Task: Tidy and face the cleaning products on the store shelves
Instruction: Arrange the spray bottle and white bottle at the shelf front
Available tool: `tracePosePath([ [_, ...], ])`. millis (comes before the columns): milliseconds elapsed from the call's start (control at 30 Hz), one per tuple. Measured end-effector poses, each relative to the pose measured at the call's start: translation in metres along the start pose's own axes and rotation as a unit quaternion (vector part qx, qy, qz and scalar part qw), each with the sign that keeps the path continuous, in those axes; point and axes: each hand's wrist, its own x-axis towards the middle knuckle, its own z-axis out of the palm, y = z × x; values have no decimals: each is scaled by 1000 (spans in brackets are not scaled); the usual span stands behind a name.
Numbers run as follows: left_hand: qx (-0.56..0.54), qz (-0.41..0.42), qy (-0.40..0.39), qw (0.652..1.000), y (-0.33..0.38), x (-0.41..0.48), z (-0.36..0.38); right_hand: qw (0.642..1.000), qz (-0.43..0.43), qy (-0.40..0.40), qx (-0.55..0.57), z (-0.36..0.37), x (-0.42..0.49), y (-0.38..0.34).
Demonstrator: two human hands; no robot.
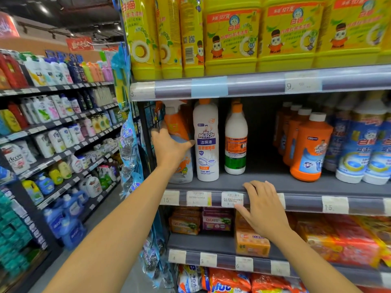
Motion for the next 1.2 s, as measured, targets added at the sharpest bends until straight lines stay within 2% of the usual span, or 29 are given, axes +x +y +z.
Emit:
tracePosePath([
  [267,-20,27,-38,999,-13,-1,0,1000,0,19,-6,1,-2,-1],
  [400,16,40,-76,996,-32,-19,3,1000,6,21,-7,1,-1,-3],
  [500,39,10,-95,995,-50,-37,7,1000,7,22,-4,2,-1,-2],
  [600,13,-24,-111,993,-61,-48,13,1000,11,22,-10,2,-1,-4],
  [1100,13,-11,-104,994,-67,-49,16,1000,25,-8,0,-4,-2,-9],
  [1200,11,-20,-77,997,-65,-59,16,1000,23,-14,10,-5,-1,-9],
])
